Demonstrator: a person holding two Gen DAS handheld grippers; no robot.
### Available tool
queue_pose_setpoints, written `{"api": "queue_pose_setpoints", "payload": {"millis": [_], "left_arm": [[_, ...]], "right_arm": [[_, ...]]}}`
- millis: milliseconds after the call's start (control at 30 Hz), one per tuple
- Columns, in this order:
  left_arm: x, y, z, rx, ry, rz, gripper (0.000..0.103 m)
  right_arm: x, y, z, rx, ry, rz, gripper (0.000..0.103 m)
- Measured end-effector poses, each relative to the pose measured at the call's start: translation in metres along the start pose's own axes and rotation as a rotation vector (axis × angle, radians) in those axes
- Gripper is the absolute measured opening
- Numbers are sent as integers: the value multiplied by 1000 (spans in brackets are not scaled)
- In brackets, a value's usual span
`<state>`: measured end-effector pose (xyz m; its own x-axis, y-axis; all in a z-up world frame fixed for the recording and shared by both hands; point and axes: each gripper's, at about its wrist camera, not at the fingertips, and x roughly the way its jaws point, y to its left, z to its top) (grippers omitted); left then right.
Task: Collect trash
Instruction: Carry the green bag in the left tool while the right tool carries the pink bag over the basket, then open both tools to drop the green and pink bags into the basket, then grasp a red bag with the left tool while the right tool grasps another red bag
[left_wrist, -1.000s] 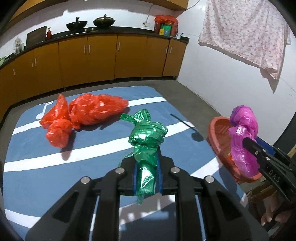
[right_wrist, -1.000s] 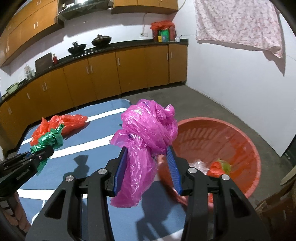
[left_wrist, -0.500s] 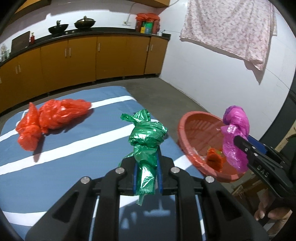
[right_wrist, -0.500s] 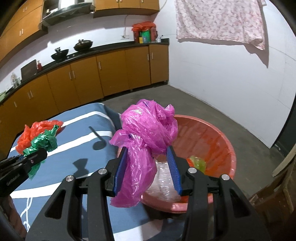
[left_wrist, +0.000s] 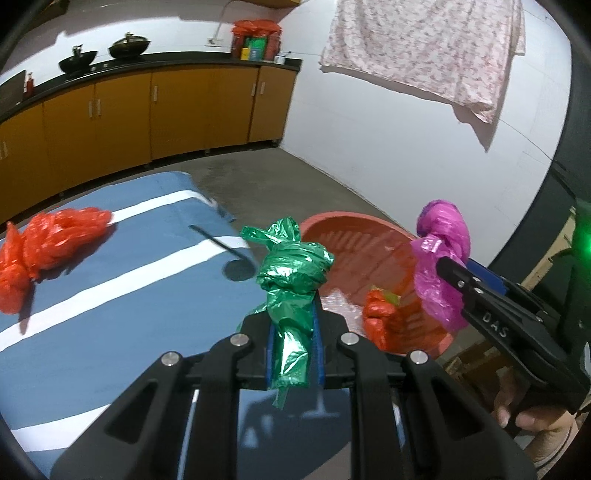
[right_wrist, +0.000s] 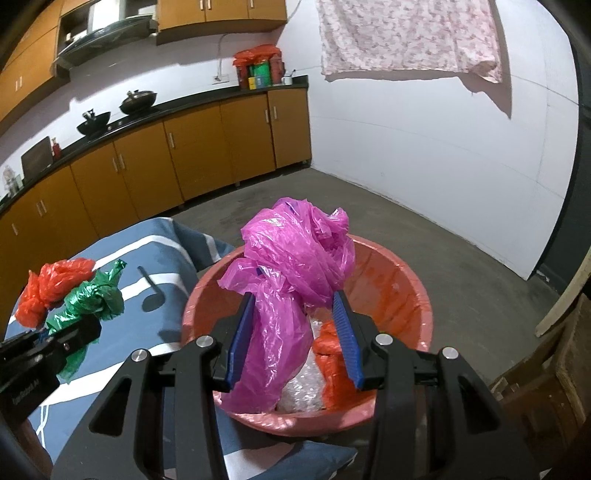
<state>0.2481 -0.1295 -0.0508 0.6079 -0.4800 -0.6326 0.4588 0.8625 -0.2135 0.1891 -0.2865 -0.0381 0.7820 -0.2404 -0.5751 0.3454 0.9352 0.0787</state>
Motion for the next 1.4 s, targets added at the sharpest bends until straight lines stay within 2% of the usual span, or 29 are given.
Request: {"api": "queue_pose_setpoints", "payload": {"millis": [433,633,700,767,800,967,1033,1100,1167,1267,1400], "left_arm": [[45,-44,8,45,45,-89,17],[68,-57,11,51,74,-103,17],[74,-59,11,51,81,-103,19],[78,-59,10,49,86,-100,31],[79,-58,11,46,87,-101,34],[82,-54,7,32,100,-96,46],[79,-48,5,25,98,-77,52],[73,-41,3,20,89,-46,60],[64,-32,0,19,68,1,72],[43,-15,-6,10,34,76,83],[16,14,-15,-10,-2,158,90]], "right_arm": [[16,-33,13,54,6,-17,44],[23,-44,22,91,5,12,44],[26,-47,24,104,7,27,48],[27,-50,24,112,4,35,56],[26,-51,24,115,-1,34,62],[26,-55,20,126,5,37,70],[24,-57,20,132,4,28,81],[18,-60,18,154,-9,25,96],[13,-62,17,167,-19,26,98],[11,-56,16,152,-10,34,101],[8,-33,13,94,-1,48,101]]}}
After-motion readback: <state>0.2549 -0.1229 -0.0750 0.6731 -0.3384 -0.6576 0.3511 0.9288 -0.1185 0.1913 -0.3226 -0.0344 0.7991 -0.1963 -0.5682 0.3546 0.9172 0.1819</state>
